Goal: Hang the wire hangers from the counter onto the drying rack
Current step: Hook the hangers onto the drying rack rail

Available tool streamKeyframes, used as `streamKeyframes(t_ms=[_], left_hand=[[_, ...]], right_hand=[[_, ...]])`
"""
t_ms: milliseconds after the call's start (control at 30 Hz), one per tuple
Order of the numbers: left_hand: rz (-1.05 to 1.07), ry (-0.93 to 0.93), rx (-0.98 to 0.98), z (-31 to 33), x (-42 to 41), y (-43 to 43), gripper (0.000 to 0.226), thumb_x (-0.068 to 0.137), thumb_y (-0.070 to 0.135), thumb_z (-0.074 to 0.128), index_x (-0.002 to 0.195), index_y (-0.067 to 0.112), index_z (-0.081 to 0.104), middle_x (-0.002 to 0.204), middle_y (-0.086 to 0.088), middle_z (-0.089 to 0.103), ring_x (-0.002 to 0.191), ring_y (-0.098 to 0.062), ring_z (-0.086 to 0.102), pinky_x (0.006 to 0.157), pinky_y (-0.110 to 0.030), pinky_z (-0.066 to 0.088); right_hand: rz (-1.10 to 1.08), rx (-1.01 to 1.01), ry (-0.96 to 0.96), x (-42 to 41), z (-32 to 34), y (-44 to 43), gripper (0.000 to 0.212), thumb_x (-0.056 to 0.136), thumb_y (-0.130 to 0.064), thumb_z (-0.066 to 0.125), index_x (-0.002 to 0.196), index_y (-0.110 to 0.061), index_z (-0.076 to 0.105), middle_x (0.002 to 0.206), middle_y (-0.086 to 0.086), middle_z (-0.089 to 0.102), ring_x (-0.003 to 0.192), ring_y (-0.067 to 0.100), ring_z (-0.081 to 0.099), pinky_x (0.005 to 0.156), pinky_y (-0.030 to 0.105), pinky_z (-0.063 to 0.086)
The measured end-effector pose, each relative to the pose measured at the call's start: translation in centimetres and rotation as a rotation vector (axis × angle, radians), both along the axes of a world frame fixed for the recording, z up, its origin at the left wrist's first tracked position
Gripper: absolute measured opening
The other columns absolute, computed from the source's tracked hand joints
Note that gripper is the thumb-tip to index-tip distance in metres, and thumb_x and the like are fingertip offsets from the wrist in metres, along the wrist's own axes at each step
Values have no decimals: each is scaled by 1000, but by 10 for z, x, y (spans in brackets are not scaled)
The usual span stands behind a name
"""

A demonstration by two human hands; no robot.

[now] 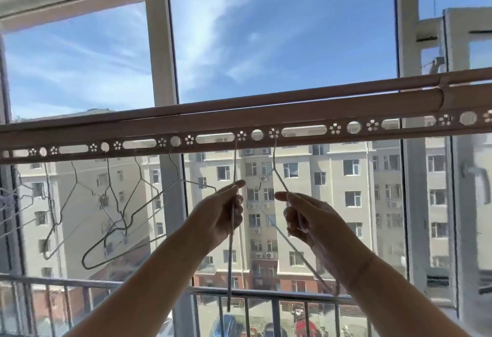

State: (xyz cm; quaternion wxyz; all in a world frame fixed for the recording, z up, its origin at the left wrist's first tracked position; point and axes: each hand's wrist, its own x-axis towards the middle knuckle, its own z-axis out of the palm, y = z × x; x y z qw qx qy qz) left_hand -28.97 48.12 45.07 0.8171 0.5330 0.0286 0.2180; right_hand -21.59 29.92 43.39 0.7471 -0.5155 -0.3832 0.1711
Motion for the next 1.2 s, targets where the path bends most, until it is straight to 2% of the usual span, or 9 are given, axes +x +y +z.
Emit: streamKeyframes(t_ms=[167, 600, 700, 867, 967, 1067, 1133, 1200], left_hand=[[-11, -33, 4, 2, 3, 32, 24, 95, 11, 45, 114, 9, 60, 53, 1, 51, 41, -8, 47, 38, -18, 38], [-49, -2, -4, -11, 14, 72, 24, 95, 13, 45, 114, 8, 59, 53, 2, 50, 41, -6, 44, 40, -16, 34], [-45, -7, -2, -14, 13, 74, 24, 96, 19, 47, 112, 7, 60, 58, 1, 50, 43, -6, 44, 40, -16, 37], [111, -21, -7, -32, 3, 83, 24, 95, 29, 49, 97, 12, 65, 62, 2, 47, 52, -8, 40, 44, -17, 38], [166, -19, -66, -61, -11, 91, 20, 93, 27, 51, 94, 12, 64, 61, 4, 47, 49, -6, 41, 42, -15, 38], [154, 55, -92, -109, -21, 87, 19, 80, 26, 60, 93, 13, 64, 64, 3, 47, 48, -6, 42, 43, -17, 36], [126, 154, -23, -146, -22, 74, 28, 73, 27, 62, 99, 14, 64, 71, 2, 50, 58, -9, 44, 50, -20, 38], [96, 257, 189, -182, -18, 58, 31, 80, 28, 64, 109, 22, 63, 89, 3, 61, 78, -12, 54, 66, -26, 39]], right_hand=[[-22, -9, -20, 0, -3, 31, 23, 94, -18, 49, 107, -12, 67, 66, 2, 53, 61, 11, 46, 68, 26, 38], [-90, -27, 36, 7, -17, 65, 24, 94, -19, 48, 107, -7, 65, 62, 1, 53, 56, 10, 44, 62, 25, 37], [-82, -22, 43, 7, -20, 66, 25, 94, -20, 48, 107, -7, 65, 63, 1, 53, 56, 9, 45, 64, 25, 38], [-129, -63, 57, 8, -30, 58, 35, 94, -32, 47, 111, -7, 64, 77, 2, 55, 74, 14, 49, 75, 29, 39], [-208, -57, 115, 12, -48, 44, 31, 95, -30, 44, 108, -11, 66, 82, 1, 54, 80, 14, 50, 74, 27, 39], [-310, -159, 68, 17, -85, 23, 26, 93, -24, 49, 114, -17, 62, 101, 6, 59, 96, 19, 52, 80, 29, 40], [-376, -245, 1, 17, -118, 7, 37, 89, -23, 57, 125, -17, 54, 115, 6, 58, 108, 19, 53, 80, 23, 42], [-464, -330, -91, 16, -147, -7, 57, 79, -33, 65, 132, -19, 48, 121, 1, 54, 115, 17, 50, 82, 19, 42]])
